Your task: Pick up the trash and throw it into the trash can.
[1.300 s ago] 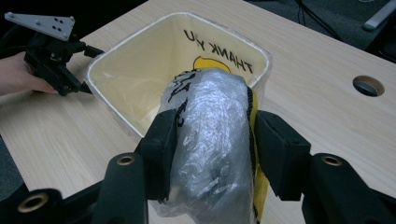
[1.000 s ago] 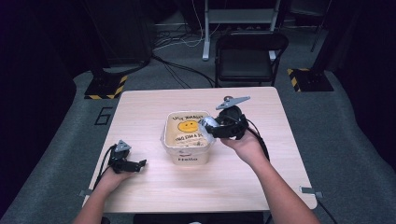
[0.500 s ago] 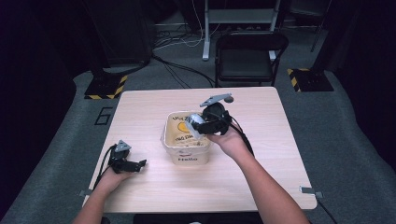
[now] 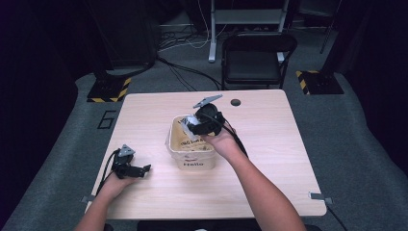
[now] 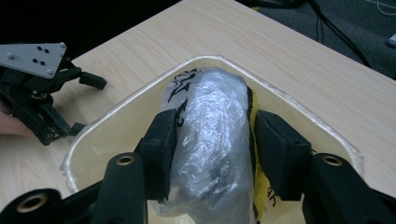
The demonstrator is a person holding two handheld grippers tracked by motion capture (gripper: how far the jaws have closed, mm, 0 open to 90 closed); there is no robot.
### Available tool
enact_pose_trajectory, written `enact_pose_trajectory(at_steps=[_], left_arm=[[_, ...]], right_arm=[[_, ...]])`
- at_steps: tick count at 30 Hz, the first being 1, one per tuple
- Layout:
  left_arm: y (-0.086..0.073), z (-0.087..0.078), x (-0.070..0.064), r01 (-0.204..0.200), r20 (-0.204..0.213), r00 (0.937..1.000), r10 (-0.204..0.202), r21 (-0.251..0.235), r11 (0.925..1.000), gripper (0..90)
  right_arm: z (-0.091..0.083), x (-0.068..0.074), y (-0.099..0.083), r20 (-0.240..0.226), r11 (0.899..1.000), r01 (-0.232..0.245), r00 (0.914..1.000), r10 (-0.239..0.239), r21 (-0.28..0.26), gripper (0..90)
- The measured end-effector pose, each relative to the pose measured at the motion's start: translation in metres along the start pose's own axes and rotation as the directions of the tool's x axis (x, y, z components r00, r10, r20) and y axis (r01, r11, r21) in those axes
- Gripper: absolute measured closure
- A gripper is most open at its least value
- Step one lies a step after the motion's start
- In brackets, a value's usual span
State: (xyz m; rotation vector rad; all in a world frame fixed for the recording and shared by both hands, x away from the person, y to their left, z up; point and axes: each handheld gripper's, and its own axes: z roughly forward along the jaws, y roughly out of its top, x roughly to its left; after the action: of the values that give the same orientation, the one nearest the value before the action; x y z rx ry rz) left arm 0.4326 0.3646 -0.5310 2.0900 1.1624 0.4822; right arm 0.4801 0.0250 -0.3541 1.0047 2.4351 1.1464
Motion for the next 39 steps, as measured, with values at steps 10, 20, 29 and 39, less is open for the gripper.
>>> enact_pose_trajectory(at_steps=[10, 20, 29, 39], left_arm=[[0.0, 0.0, 0.0, -0.002, 0.001, 1.0, 0.002, 0.0, 1.0, 0.0], [0.0, 0.0, 0.0, -0.001, 0.0, 1.0, 0.001, 0.0, 1.0, 0.0], [0.0, 0.0, 0.0, -0.002, 0.001, 1.0, 0.002, 0.0, 1.0, 0.0], [0.0, 0.0, 0.0, -0.002, 0.001, 1.0, 0.002, 0.0, 1.0, 0.0]], right_arm=[[0.021, -0.002, 0.0, 0.023, 0.999, 0.012, 0.9997, -0.013, 0.048, 48.7], [0.028, -0.003, -0.001, 0.025, 0.997, 0.02, 0.9995, -0.021, 0.074, 47.5], [0.035, -0.003, -0.004, 0.026, 0.996, 0.014, 0.9995, -0.016, 0.092, 41.7], [0.026, -0.007, -0.009, 0.041, 0.997, -0.004, 0.9991, 0.001, 0.078, 37.9]])
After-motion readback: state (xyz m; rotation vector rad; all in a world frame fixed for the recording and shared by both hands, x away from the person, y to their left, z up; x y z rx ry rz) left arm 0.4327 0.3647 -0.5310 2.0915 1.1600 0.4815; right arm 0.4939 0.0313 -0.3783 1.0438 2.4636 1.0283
